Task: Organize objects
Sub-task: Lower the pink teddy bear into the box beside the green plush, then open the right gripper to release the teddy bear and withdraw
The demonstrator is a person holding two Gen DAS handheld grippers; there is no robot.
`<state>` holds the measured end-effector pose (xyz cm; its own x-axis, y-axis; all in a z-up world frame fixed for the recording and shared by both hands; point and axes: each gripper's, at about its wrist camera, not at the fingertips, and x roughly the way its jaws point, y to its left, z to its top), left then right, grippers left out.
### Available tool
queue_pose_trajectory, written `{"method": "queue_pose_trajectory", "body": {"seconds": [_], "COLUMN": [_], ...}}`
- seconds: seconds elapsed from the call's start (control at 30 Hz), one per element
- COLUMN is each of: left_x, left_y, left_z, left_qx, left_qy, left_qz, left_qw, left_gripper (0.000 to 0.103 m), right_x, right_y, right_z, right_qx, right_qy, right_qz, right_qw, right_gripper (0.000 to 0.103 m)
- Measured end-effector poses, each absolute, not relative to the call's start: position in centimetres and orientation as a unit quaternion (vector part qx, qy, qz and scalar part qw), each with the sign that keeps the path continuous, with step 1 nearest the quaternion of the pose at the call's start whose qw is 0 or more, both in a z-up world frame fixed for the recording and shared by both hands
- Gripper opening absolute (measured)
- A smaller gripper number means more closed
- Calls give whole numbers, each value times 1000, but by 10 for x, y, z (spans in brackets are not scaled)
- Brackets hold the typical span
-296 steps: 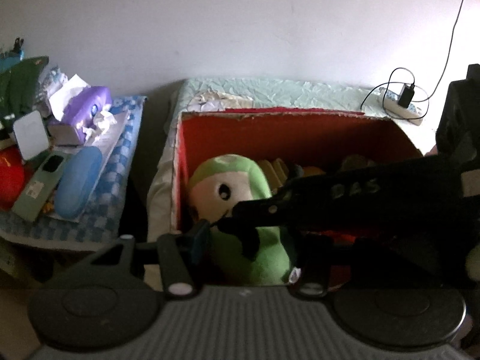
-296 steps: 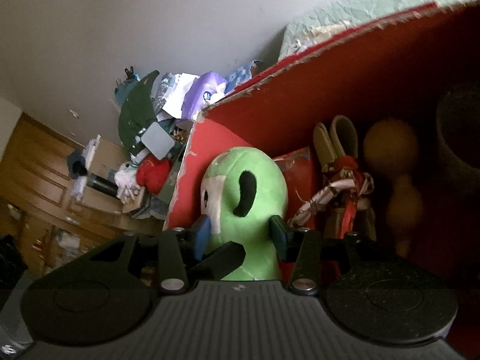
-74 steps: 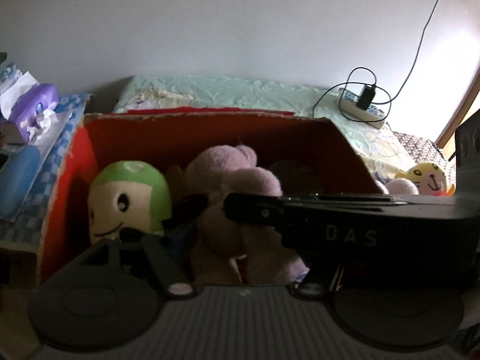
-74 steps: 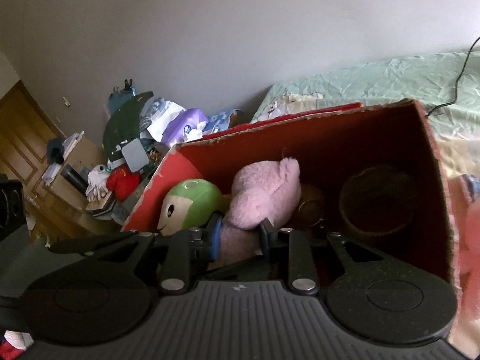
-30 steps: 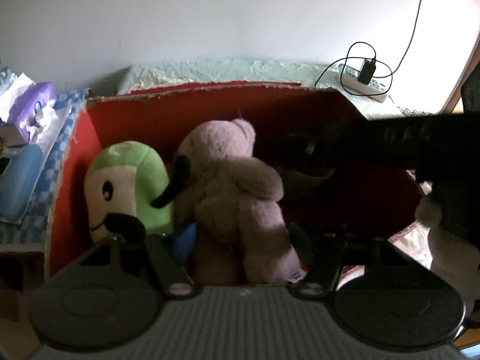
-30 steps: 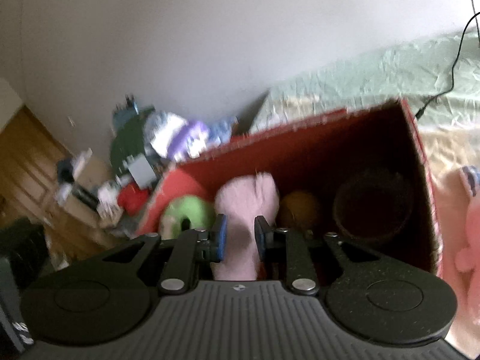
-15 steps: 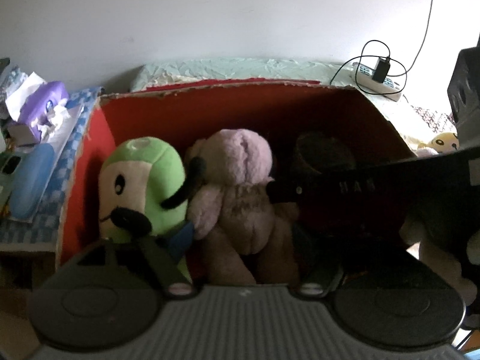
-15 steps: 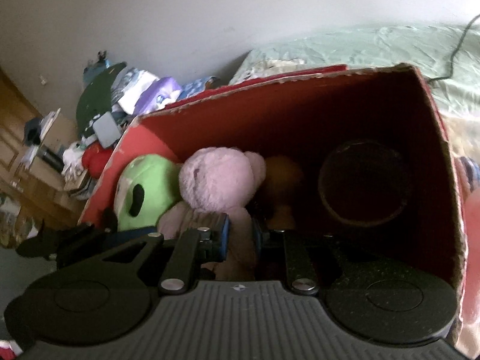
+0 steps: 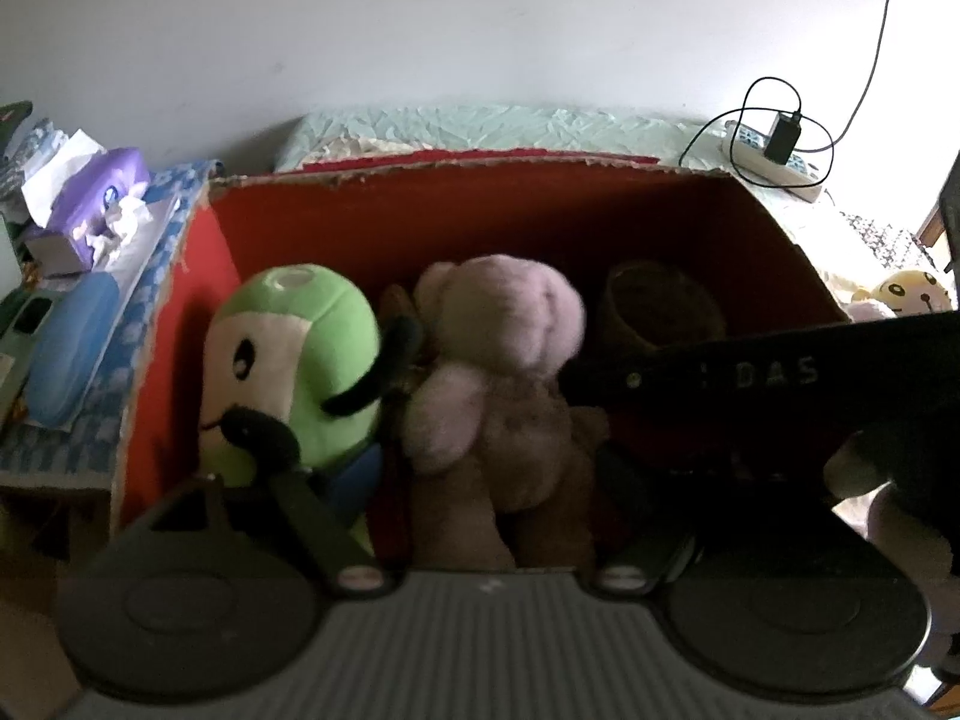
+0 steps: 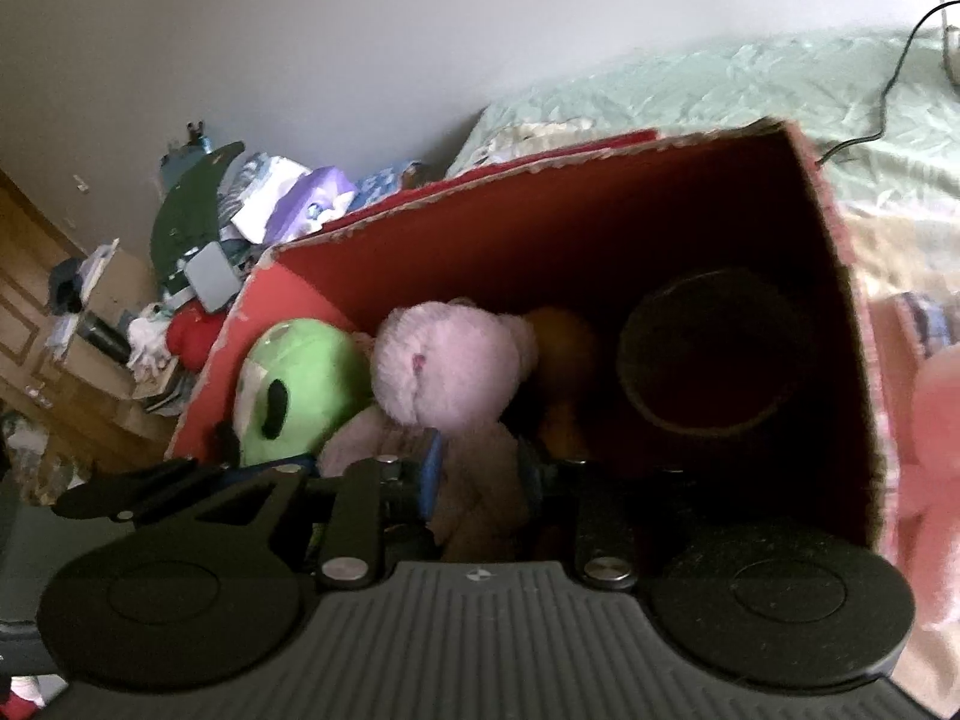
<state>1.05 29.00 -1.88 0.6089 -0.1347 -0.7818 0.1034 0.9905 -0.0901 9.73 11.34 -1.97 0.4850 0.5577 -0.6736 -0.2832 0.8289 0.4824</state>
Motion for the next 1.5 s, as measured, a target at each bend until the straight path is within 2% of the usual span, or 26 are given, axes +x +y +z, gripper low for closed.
{"method": "queue_pose_trajectory", "body": {"seconds": [0.2, 0.67, 0.93, 1.5], "left_x": [14, 17, 17, 16], "left_y": [285, 280, 277, 277], "left_z": [-19, -23, -25, -26], "left_qx": [-16, -17, -17, -22], "left_qy": [444, 452, 457, 454], "left_qz": [-61, -53, -52, -46], "left_qw": [894, 890, 888, 889], "left_gripper": [86, 95, 102, 103], "right_x": [93, 90, 84, 83], "right_y": [117, 114, 121, 123], "right_z": [-18, -19, -16, -18], "right_qx": [126, 133, 87, 84], "right_qy": [430, 411, 387, 377], "right_qz": [228, 228, 218, 213], "right_qw": [864, 873, 892, 898], "right_gripper": [28, 27, 27, 27]}}
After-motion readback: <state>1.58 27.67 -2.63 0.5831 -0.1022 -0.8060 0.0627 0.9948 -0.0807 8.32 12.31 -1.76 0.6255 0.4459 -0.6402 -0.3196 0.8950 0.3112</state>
